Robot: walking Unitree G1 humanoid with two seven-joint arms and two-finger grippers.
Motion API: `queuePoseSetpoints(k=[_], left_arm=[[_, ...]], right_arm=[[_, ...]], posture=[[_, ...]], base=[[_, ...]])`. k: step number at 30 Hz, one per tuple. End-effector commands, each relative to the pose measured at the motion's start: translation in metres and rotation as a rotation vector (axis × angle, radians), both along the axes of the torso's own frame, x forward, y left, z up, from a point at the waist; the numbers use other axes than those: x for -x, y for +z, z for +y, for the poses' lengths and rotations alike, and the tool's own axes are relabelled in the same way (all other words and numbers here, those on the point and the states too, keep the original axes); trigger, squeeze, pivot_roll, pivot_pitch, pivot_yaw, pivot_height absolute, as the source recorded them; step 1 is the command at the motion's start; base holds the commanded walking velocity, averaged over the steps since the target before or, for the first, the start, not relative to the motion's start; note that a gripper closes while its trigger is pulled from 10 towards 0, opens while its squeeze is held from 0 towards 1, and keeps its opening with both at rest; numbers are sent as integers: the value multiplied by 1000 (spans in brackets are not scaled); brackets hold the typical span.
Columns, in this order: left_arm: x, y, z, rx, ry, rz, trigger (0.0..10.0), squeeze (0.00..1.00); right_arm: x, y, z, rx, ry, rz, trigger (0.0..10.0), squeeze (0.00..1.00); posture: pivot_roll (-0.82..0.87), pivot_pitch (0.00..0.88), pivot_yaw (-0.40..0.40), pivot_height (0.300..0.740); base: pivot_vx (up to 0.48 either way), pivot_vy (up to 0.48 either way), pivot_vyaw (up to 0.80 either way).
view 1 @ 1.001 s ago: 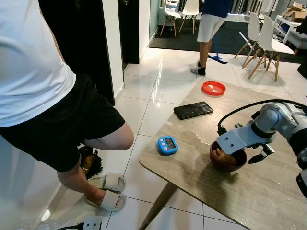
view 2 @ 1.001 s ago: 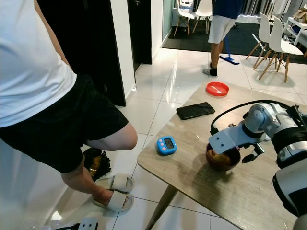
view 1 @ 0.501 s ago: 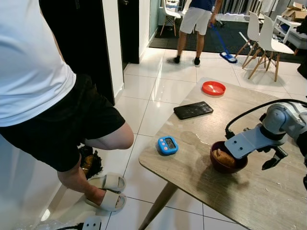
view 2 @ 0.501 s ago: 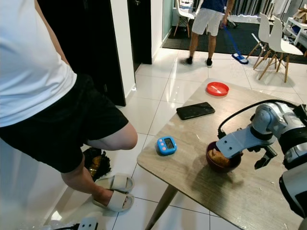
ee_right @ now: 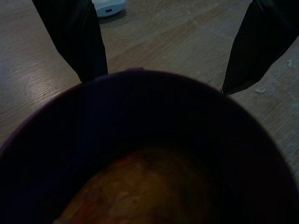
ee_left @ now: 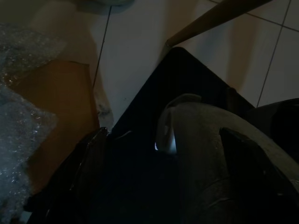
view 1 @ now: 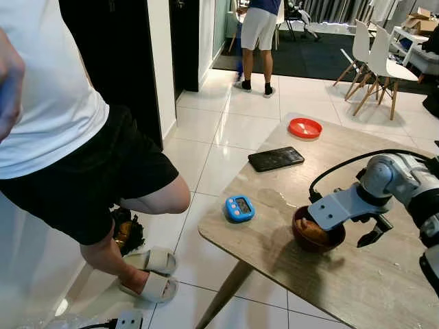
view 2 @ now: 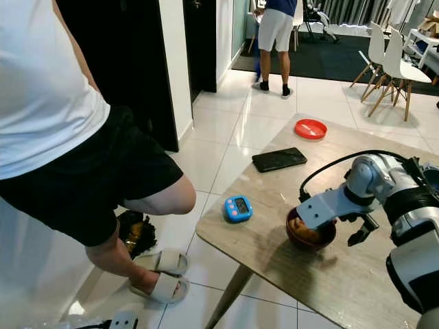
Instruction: Restocking fridge
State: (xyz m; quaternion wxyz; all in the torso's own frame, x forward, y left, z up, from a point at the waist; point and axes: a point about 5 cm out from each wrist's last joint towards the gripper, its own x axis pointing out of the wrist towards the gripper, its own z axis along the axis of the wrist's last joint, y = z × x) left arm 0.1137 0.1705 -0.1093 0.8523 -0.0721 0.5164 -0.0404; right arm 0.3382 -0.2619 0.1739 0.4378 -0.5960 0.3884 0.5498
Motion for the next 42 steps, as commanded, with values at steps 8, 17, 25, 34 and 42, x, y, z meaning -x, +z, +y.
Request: queuePoseSetpoints(k=[8, 17, 25, 34, 42], left_arm=[[15, -6, -29, 48, -22, 79, 10000, 0], [26, -7, -3, 34, -4, 80, 10000, 0], [32, -7, 6, 24, 4, 93, 10000, 0], [30, -8, -12, 38, -1, 97, 10000, 0], [30, -9, -24, 47, -6, 101, 10000, 0]], right_arm=[[-3, -1, 8, 8, 26, 10, 10000, 0], [-8, -4, 24, -7, 95, -17, 8392, 0], [-11, -1, 30, -8, 126, -32, 0, 0], [-12, 2, 30, -1, 139, -51, 0, 0], [-14, 2, 29, -2, 131, -71, 0, 0]], posture=[[12, 0, -63, 739], [13, 0, -65, 739], [16, 0, -69, 739], [14, 0, -70, 739], [14, 0, -70, 739]], base=[[0, 0, 0], [0, 0, 0], [0, 0, 0], [0, 0, 0], [0, 0, 0]])
